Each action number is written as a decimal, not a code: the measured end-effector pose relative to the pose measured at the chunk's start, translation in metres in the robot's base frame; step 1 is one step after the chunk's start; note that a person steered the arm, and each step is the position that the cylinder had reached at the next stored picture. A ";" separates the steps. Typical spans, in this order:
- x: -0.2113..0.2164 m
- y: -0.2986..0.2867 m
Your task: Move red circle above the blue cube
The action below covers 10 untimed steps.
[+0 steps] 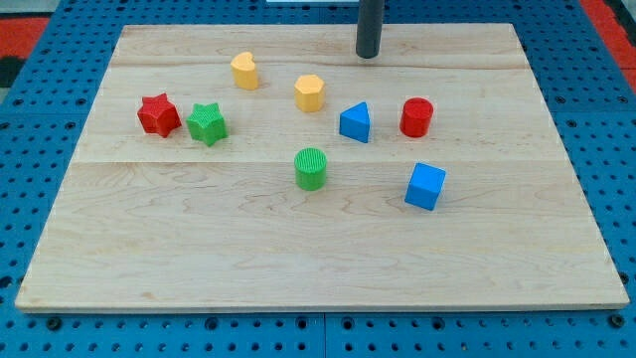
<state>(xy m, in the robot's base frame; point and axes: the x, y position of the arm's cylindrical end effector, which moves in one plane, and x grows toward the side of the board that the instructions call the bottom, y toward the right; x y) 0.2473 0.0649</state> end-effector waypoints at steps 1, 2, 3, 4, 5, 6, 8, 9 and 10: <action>0.000 0.000; 0.000 0.002; 0.002 0.002; 0.007 0.002; 0.016 0.003; 0.025 0.015; 0.071 0.052; 0.099 0.052; 0.129 0.053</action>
